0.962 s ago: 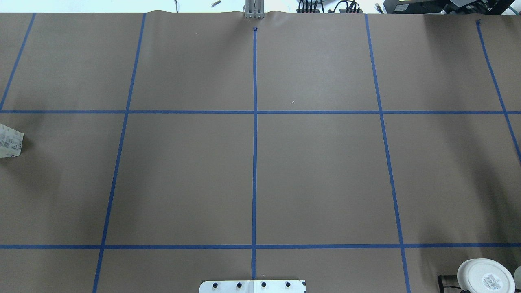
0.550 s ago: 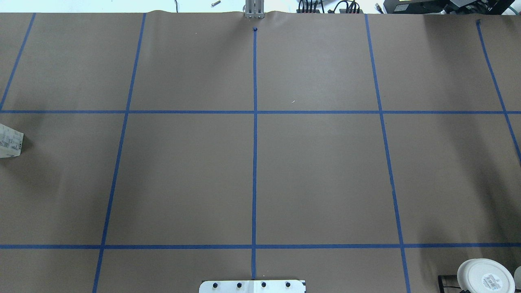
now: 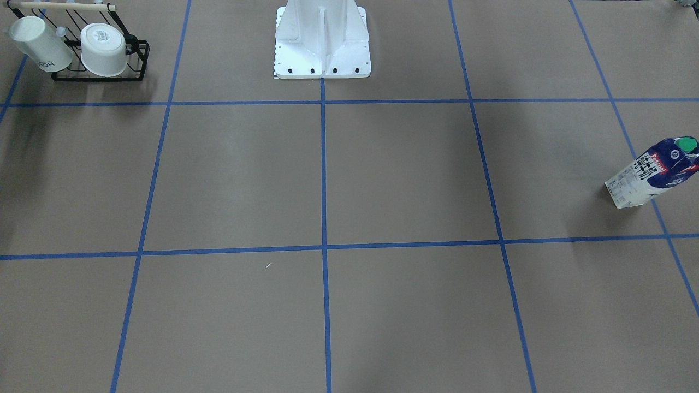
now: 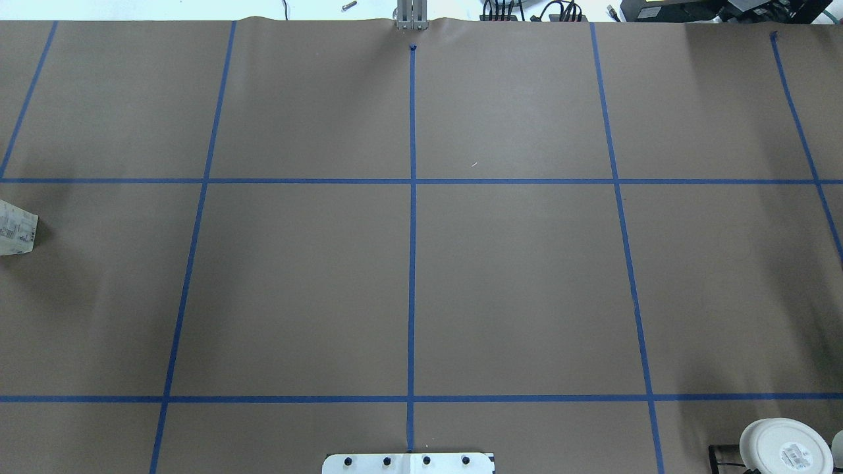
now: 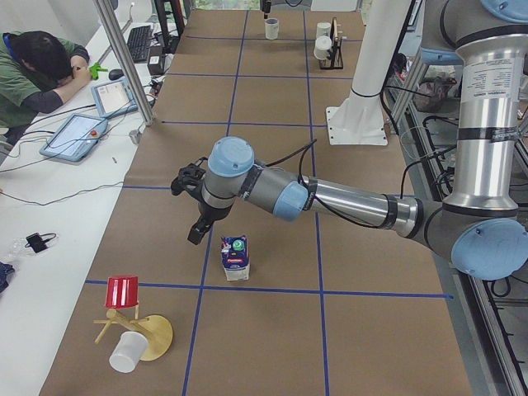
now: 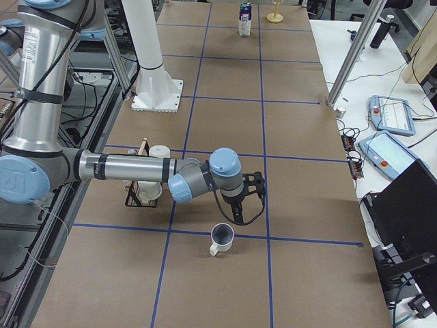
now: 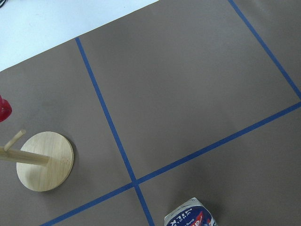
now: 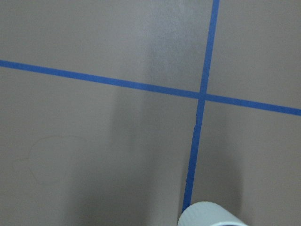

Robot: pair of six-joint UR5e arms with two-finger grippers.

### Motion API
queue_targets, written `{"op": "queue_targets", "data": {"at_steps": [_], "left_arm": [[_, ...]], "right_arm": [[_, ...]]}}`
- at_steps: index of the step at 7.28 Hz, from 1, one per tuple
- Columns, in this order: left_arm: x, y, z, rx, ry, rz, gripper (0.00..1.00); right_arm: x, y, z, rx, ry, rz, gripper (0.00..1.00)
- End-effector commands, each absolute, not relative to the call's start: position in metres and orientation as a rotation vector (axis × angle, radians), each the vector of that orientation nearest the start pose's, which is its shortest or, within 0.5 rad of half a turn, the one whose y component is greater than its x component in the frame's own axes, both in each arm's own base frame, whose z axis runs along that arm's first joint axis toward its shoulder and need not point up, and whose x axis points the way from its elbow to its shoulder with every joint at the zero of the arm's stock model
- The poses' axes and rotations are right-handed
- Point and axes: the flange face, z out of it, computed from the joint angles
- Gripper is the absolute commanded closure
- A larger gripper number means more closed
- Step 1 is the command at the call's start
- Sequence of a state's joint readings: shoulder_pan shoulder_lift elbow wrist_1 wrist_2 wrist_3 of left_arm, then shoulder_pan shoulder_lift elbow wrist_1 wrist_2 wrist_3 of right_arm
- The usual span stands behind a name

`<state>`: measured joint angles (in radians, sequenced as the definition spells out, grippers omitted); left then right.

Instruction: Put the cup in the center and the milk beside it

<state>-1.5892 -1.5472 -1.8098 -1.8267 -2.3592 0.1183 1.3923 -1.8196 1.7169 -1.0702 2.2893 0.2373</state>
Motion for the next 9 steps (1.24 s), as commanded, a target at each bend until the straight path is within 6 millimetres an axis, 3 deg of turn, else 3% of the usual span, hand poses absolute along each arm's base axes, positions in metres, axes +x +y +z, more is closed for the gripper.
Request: {"op": "queue_targets", "data": {"at_steps": [1,2,3,4,5,7,9], "left_arm": [[-0.072,-0.492,0.516,0.509,0.741,0.283,0.02],[-0.072,-0.492,0.515,0.510,0.741,0.283,0.02],[-0.072,-0.492,0.514,0.515,0.741,0.285,0.02],[-0.072,-0.492,0.514,0.528,0.739,0.290,0.02],[-0.072,-0.492,0.515,0.529,0.739,0.290,0.02],[-0.072,-0.493,0.518,0.524,0.740,0.288,0.02],[-0.072,-0.492,0.520,0.520,0.740,0.286,0.02]], "right_arm": [[-0.021,-0.389,0.670,0.187,-0.733,-0.122,0.00],[-0.030,-0.387,0.683,0.175,-0.710,-0.140,0.05],[-0.034,-0.384,0.696,0.155,-0.696,-0.147,0.30],[-0.038,-0.383,0.699,0.149,-0.695,-0.156,0.74],[-0.043,-0.384,0.698,0.152,-0.692,-0.177,1.00],[-0.054,-0.387,0.695,0.174,-0.679,-0.227,1.00],[-0.056,-0.396,0.664,0.232,-0.702,-0.254,1.00]]}}
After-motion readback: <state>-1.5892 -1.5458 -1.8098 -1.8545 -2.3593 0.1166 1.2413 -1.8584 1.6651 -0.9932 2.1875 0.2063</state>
